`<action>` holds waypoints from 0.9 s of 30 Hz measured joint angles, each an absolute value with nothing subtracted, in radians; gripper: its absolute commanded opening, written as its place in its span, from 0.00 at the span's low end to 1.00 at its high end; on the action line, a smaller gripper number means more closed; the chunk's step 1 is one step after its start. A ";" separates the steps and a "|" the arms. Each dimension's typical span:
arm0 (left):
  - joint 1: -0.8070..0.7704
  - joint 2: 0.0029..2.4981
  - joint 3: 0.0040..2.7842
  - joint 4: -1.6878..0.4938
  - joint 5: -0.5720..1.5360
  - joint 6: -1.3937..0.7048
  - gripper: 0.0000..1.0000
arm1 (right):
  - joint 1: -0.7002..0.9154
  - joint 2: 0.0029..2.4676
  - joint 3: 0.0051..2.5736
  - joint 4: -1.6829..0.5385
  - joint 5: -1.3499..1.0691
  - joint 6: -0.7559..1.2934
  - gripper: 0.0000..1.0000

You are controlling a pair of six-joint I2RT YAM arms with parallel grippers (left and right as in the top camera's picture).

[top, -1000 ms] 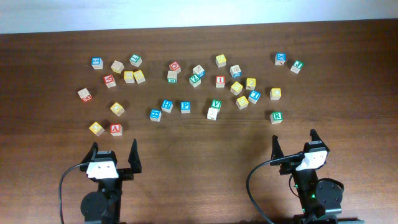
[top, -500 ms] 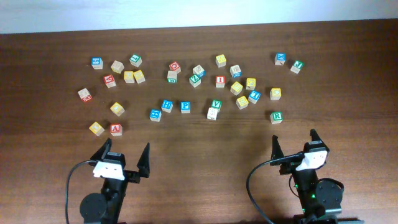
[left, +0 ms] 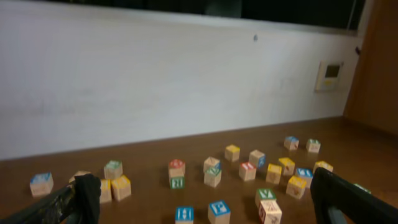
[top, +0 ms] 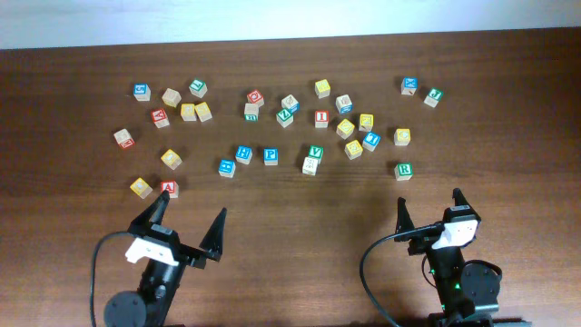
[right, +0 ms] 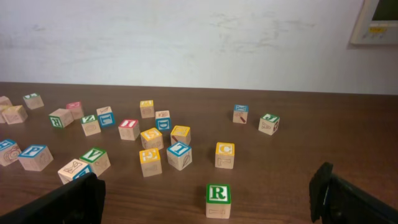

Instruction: Spell out ICRA

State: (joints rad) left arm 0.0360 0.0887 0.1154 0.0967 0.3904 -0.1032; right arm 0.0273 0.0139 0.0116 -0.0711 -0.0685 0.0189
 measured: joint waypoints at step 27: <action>0.036 0.362 0.298 0.045 0.353 -0.072 0.99 | 0.027 0.014 0.012 -0.071 -0.068 0.019 0.98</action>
State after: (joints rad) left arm 0.0360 0.3622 0.2977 0.0452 0.3534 -0.0715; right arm 0.0273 0.0139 0.0116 -0.0711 -0.0685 0.0193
